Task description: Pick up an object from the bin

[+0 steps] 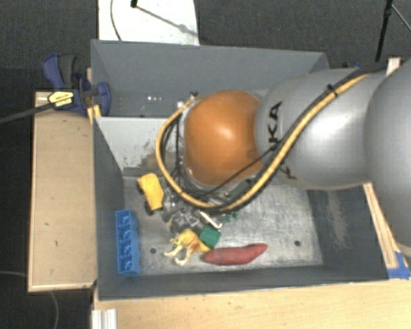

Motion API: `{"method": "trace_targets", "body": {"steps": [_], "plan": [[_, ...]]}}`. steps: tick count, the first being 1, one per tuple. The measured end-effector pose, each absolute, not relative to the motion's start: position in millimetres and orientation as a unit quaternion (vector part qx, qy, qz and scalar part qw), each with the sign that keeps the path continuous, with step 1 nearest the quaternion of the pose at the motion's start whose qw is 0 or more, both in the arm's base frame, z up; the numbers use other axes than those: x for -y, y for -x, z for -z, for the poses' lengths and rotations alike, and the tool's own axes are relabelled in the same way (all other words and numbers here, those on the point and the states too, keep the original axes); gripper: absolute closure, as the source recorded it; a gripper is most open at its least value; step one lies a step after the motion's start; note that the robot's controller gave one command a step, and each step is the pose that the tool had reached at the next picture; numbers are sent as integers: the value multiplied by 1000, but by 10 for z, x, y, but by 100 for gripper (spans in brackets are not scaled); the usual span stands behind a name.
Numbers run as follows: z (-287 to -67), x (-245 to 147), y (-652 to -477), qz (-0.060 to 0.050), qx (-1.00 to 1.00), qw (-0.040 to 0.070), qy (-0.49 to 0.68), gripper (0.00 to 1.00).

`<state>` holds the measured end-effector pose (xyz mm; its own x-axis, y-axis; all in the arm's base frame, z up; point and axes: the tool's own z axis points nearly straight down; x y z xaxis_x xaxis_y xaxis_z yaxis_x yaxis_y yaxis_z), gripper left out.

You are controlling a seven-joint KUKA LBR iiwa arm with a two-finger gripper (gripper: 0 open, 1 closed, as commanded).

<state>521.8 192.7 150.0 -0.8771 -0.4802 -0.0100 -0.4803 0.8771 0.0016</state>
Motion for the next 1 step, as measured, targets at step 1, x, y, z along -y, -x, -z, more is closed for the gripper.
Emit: {"method": "trace_targets", "body": {"steps": [1], "plan": [[-2036,-1947,-5350,-1,-972,1,235,100]]}}
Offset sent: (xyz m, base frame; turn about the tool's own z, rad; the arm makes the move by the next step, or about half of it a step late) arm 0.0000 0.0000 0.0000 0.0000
